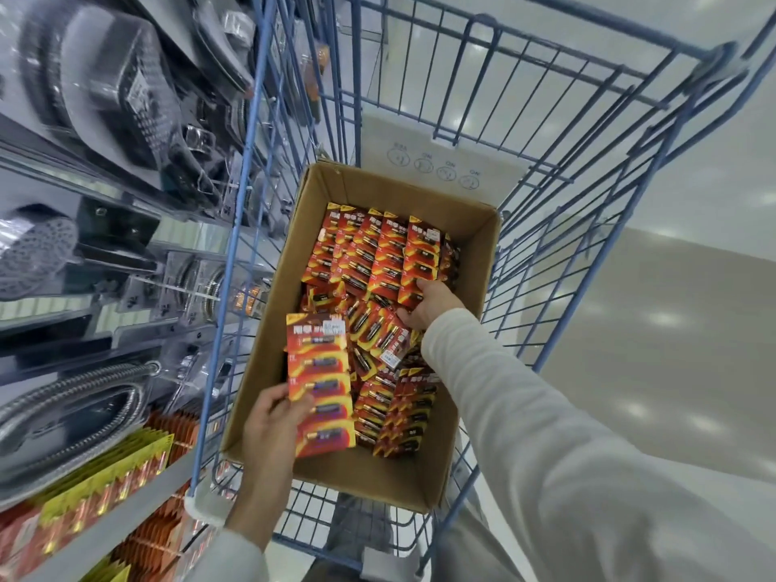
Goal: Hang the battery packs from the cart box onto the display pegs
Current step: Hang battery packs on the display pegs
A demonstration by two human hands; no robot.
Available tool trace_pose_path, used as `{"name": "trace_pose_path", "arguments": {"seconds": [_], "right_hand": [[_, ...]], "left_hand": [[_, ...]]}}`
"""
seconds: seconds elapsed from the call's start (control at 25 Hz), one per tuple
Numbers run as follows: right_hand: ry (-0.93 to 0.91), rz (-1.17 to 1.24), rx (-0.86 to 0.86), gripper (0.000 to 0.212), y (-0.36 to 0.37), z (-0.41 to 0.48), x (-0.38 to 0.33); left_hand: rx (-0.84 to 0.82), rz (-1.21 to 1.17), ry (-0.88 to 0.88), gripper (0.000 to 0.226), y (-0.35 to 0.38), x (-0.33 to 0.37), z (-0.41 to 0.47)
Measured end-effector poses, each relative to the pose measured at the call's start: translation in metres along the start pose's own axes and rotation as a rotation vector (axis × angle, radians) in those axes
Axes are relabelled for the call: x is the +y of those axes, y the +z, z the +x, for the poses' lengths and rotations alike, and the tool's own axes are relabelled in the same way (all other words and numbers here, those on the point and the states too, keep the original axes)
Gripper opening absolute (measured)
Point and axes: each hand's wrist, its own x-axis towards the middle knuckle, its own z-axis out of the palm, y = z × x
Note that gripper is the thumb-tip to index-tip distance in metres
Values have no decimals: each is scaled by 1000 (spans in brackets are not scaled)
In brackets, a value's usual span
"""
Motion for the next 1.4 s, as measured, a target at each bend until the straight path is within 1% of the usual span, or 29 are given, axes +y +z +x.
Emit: {"name": "trace_pose_path", "arguments": {"seconds": [0.08, 0.12, 0.2, 0.24, 0.28, 0.32, 0.36, 0.4, 0.48, 0.52, 0.6, 0.72, 0.84, 0.96, 1.04, 1.12, 1.16, 1.2, 1.24, 1.32, 1.4], "right_hand": [[-18, -61, -20, 59, 1, 11, 6], [-17, -97, -37, 66, 2, 12, 11], [-14, 37, -30, 78, -1, 21, 19], [-24, 26, -35, 79, -2, 14, 20], [-38, 55, -8, 72, -2, -1, 19], [-51, 106, 28, 57, -5, -14, 14], [-35, 175, 27, 43, -11, -24, 12], [-38, 192, 23, 37, -16, -34, 10], [-34, 139, -68, 41, -29, -64, 10], [-24, 94, -119, 46, -37, -76, 13], [-44, -106, -210, 56, -47, -116, 16], [-174, -443, -364, 70, -55, -178, 26], [-266, -626, -565, 73, -54, -236, 41], [-365, -796, -774, 67, -44, -292, 65], [-377, -854, -905, 55, -34, -328, 87], [-358, -895, -967, 34, -23, -362, 111], [-345, -905, -969, 30, -19, -378, 121], [-346, -925, -1009, 33, -15, -391, 130], [-362, -960, -1014, 33, -12, -405, 145], [-417, -1008, -1020, 18, -4, -435, 176], [-365, -997, -1073, 12, 0, -454, 214]], "left_hand": [[19, -31, -23, 20, -8, -13, -10], [28, -45, -34, 20, -10, -18, -12], [38, -66, -46, 20, -11, -23, -14], [43, -78, -47, 20, -11, -24, -15], [47, -91, -42, 21, -11, -23, -18], [47, -104, -32, 21, -11, -20, -22], [45, -120, -22, 21, -11, -16, -27], [47, -144, -9, 21, -12, -12, -33], [52, -200, 9, 22, -15, -5, -49], [43, -234, 19, 23, -16, -2, -57], [25, -346, 43, 26, -23, -1, -81], [14, -539, 97, 34, -38, -9, -119], [45, -708, 193, 37, -61, -19, -158], [81, -875, 306, 39, -93, -34, -201], [147, -972, 369, 48, -117, -47, -228], [199, -1050, 427, 52, -141, -63, -257], [211, -1076, 449, 52, -150, -70, -270], [221, -1103, 460, 51, -158, -77, -281], [239, -1140, 475, 51, -169, -86, -294], [274, -1193, 510, 52, -192, -105, -319], [299, -1230, 546, 61, -219, -125, -339]]}}
